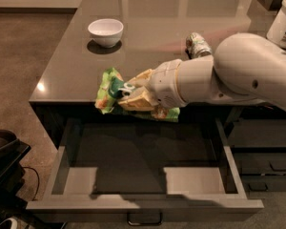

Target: Place green rice chip bag into top drawer

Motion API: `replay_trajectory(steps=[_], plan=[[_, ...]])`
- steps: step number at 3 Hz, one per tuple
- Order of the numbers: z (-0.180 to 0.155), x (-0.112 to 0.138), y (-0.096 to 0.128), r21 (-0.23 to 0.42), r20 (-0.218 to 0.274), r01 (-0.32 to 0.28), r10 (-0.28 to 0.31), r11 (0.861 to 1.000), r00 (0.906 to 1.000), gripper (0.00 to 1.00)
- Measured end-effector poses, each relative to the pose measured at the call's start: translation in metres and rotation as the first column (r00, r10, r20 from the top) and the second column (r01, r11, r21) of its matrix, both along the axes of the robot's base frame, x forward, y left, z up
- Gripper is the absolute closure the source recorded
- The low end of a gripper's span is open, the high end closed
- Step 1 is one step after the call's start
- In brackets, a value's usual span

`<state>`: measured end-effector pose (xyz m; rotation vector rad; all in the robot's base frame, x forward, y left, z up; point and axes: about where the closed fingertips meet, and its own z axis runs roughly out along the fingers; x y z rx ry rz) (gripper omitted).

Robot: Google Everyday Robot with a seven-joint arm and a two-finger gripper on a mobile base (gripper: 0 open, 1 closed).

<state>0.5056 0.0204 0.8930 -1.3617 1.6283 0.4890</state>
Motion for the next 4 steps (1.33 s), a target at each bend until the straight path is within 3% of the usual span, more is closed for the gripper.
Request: replay_trajectory(steps=[1, 2, 3, 4], plan=[[-0.02, -0.017, -0.005, 0.042, -0.046, 0.072, -0.07, 0.997, 0.9965, 1.0], [-0.054, -0.051, -0.013, 0.11, -0.133, 0.222, -0.207, 0.969, 0.9694, 1.0], [-0.092, -0.068, -0.028, 0.166, -0.184, 0.353, -0.323, 0.921, 0.9283, 1.0], [-0.1, -0.061, -0.028, 0.164, -0.188, 0.36, -0.329, 0.919, 0.9256, 1.0]])
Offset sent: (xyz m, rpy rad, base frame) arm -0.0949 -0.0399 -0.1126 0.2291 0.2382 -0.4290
